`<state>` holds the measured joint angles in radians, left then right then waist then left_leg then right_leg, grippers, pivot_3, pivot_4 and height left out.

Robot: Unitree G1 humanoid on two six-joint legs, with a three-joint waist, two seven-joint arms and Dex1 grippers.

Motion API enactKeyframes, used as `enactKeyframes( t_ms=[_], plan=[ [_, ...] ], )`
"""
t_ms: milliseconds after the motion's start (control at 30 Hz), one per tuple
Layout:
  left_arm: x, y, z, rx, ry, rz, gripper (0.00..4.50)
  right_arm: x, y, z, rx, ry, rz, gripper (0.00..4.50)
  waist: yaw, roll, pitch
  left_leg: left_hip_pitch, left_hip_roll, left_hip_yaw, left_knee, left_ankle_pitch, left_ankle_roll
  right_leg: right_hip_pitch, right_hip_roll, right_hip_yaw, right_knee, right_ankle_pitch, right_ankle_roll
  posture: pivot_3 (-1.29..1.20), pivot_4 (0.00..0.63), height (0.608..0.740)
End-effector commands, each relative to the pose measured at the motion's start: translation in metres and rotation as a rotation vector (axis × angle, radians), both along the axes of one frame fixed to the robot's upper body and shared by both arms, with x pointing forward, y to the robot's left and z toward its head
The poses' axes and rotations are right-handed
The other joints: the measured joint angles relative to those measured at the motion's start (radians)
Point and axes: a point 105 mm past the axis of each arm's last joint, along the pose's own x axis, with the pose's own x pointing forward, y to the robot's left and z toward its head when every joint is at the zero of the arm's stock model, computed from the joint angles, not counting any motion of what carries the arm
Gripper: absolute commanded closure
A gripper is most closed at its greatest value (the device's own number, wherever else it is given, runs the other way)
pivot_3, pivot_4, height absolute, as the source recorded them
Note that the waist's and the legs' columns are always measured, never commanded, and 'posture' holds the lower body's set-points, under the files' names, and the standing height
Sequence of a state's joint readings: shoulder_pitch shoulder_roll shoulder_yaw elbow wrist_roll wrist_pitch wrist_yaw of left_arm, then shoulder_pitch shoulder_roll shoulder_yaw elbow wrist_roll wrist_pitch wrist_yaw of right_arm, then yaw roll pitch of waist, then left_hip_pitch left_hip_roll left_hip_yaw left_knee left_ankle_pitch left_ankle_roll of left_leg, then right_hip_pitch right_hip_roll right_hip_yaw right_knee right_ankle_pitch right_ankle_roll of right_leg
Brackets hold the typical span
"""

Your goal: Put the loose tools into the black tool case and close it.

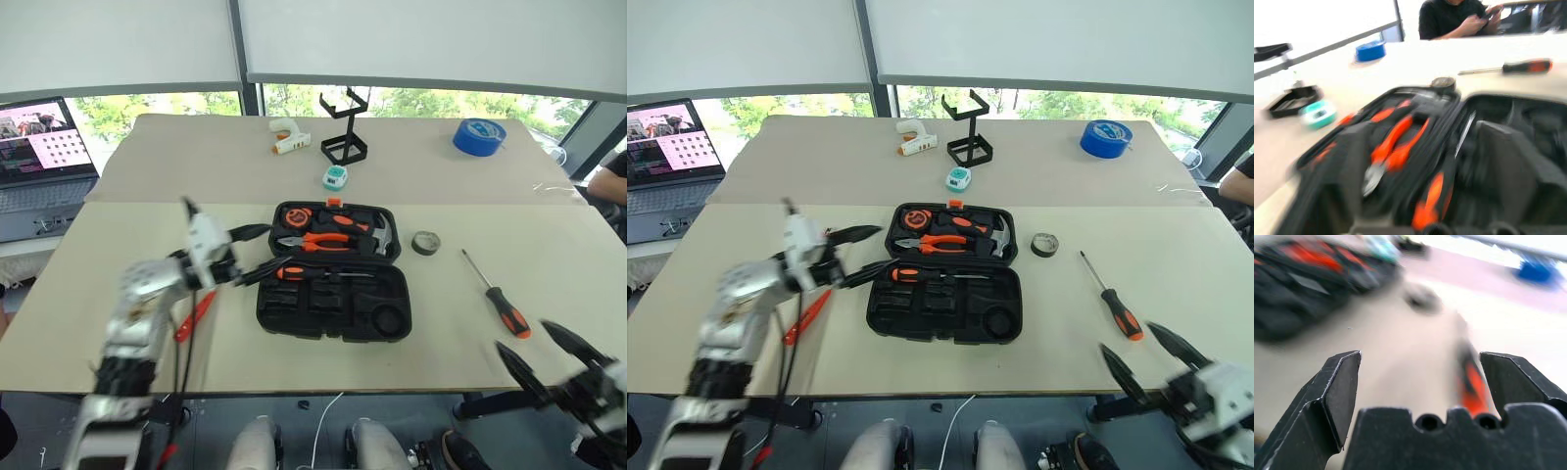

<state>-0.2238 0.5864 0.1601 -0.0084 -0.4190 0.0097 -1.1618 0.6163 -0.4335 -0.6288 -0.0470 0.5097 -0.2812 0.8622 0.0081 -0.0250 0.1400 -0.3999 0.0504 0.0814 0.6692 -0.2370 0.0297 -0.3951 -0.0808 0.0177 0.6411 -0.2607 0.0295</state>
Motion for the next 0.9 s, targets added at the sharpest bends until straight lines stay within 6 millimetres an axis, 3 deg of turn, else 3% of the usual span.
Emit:
enactKeyframes(
  t_ms=[33,100,200,300,400,500,700,900],
  plan=[
    [-0.037,0.0,0.001,0.027,-0.023,-0.08,0.04,-0.022,-0.02,-0.006,-0.054,-0.001,-0.1,0.0,0.0,0.0,0.0,0.001,0.0,0.001,0.0,0.0,0.0,0.001,-0.001,0.0,-0.001,-0.002,-0.002,0.0,0.15,0.74],
    [-0.052,0.007,-0.008,0.042,0.028,-0.062,0.04,-0.022,-0.021,-0.008,-0.05,-0.003,-0.112,0.0,0.0,0.0,0.0,0.002,0.001,0.002,0.0,0.0,0.0,0.001,-0.004,0.0,-0.001,-0.005,-0.007,0.0,0.15,0.74],
    [-0.065,0.014,-0.016,0.031,0.067,-0.034,0.04,-0.007,-0.016,0.002,-0.036,-0.046,-0.084,0.0,-0.005,0.003,-0.001,0.003,0.0,0.003,-0.001,-0.003,-0.005,0.001,-0.009,0.002,-0.001,-0.005,-0.007,0.0,0.15,0.74],
    [-0.085,0.006,-0.033,0.029,0.126,-0.111,0.04,0.042,-0.003,0.028,-0.052,-0.083,0.082,0.0,-0.017,0.005,-0.002,0.005,-0.001,0.004,-0.002,-0.003,-0.004,0.001,-0.009,0.002,0.0,-0.005,-0.007,0.0,0.15,0.74],
    [-0.087,-0.009,-0.027,-0.048,0.109,-0.137,0.04,0.075,-0.01,0.031,-0.087,0.037,0.133,0.0,-0.022,0.005,-0.001,0.01,-0.002,0.01,-0.002,-0.003,0.0,0.005,-0.01,0.005,-0.001,-0.005,-0.006,0.0,0.15,0.74],
    [-0.081,-0.018,-0.019,-0.079,0.081,-0.134,0.04,0.098,-0.028,0.024,-0.109,0.21,0.07,0.0,-0.002,0.002,-0.001,0.009,-0.002,0.007,-0.002,-0.001,0.003,0.006,-0.009,0.002,-0.002,-0.005,-0.005,0.0,0.15,0.74],
    [-0.085,-0.034,-0.012,-0.094,0.087,-0.203,0.04,0.121,-0.037,0.004,-0.156,0.449,0.081,0.0,0.005,0.003,-0.001,0.006,-0.003,0.006,-0.004,-0.002,0.004,0.004,-0.008,-0.002,-0.003,-0.004,0.001,0.0,0.15,0.74],
    [-0.085,-0.042,-0.004,-0.093,0.059,-0.225,0.0,0.139,-0.045,0.003,-0.172,0.474,0.035,1.65,-0.009,0.002,-0.002,0.006,-0.003,0.006,-0.004,-0.003,0.005,0.007,-0.007,-0.001,-0.012,-0.001,0.004,0.0,0.15,0.74]
  ],
)
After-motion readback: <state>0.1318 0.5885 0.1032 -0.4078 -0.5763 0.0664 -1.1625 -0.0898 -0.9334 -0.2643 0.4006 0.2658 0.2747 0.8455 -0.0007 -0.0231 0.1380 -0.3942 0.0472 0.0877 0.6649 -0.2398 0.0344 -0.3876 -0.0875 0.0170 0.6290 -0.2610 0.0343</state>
